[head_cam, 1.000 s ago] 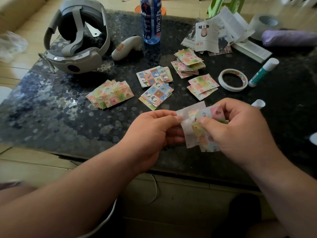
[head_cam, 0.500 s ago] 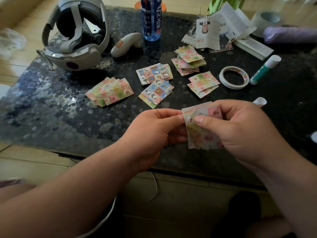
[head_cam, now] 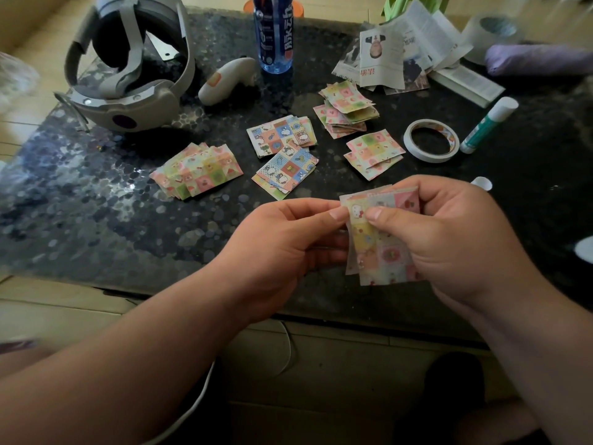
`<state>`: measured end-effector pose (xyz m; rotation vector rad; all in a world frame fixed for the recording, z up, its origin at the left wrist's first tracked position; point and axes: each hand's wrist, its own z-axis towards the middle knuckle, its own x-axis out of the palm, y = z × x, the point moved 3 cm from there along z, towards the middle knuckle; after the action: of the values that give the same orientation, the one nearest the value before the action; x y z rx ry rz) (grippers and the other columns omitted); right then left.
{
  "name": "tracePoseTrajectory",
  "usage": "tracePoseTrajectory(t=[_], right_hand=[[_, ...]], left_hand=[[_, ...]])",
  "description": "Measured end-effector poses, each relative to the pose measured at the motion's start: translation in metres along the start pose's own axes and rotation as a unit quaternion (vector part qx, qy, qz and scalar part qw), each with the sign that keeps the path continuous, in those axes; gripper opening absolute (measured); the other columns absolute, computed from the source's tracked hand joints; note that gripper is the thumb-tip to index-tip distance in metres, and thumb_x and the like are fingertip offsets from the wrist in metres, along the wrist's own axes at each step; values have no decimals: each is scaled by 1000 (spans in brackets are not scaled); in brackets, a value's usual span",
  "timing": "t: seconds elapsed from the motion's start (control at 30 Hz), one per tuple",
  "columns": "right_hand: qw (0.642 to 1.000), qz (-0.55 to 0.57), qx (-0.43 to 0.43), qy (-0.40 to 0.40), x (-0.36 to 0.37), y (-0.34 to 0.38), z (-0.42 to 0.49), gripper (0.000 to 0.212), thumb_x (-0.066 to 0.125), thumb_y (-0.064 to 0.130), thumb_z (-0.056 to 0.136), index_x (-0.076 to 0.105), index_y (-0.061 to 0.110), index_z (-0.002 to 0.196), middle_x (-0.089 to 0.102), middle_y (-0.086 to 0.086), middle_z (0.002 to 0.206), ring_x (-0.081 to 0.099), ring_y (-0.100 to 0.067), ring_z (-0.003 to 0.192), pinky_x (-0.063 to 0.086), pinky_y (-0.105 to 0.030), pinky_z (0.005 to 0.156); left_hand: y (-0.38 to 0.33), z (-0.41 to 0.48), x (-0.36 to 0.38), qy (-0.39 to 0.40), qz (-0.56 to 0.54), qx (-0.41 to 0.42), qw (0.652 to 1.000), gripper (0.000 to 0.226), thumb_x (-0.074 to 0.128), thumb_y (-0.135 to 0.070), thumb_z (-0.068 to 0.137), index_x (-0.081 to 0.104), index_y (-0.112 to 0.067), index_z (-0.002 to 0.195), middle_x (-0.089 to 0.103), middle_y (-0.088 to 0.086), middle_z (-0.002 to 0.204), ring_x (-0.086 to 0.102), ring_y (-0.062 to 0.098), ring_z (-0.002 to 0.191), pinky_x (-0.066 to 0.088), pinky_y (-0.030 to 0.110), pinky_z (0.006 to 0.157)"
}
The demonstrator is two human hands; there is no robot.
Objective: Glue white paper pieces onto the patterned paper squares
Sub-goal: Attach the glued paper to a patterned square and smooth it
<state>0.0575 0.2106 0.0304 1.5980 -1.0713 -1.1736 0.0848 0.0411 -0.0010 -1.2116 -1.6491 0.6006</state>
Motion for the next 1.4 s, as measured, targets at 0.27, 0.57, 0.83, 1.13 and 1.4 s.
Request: tracePoseTrajectory(t=[0.27,0.57,0.83,1.13,1.4], right_hand=[[999,42,25,12,0,0,0,8,70,8,92,77,10,95,79,-6,88,78,-20,83,64,-44,69],[998,54,32,7,0,-1,0,11,67,11,94,78,14,92,79,-5,87,77,-18,83,62,-33,64],[1000,-20,-1,2,-2,1,-2,10,68,19,93,78,22,91,78,3,89,76,-14,87,64,-48,75],[997,-69,-40,3,-3,4,-2,10,68,21,91,77,25,88,77,7,83,75,-9,83,65,-41,71],[995,-83,-63,-2,-3,3,-1,10,70,21,90,78,25,87,77,9,82,74,-8,83,64,-34,70]], left_hand=[[-3,0,1,-2,2,23,1000,18,66,-16,83,76,-5,94,76,17,97,70,23,84,60,30,73],[-1,2,1,0,6,27,1000,18,68,-14,81,76,-5,94,75,22,103,70,29,92,59,39,84],[-3,1,2,9,-6,17,1000,19,68,-13,82,75,-2,96,75,23,102,72,28,88,61,38,80],[-3,1,2,3,-6,12,1000,17,69,-12,79,77,-3,91,75,21,95,72,25,81,62,32,72],[-3,0,2,4,6,16,1000,21,69,-13,79,77,-2,94,75,19,92,72,23,77,60,28,66]])
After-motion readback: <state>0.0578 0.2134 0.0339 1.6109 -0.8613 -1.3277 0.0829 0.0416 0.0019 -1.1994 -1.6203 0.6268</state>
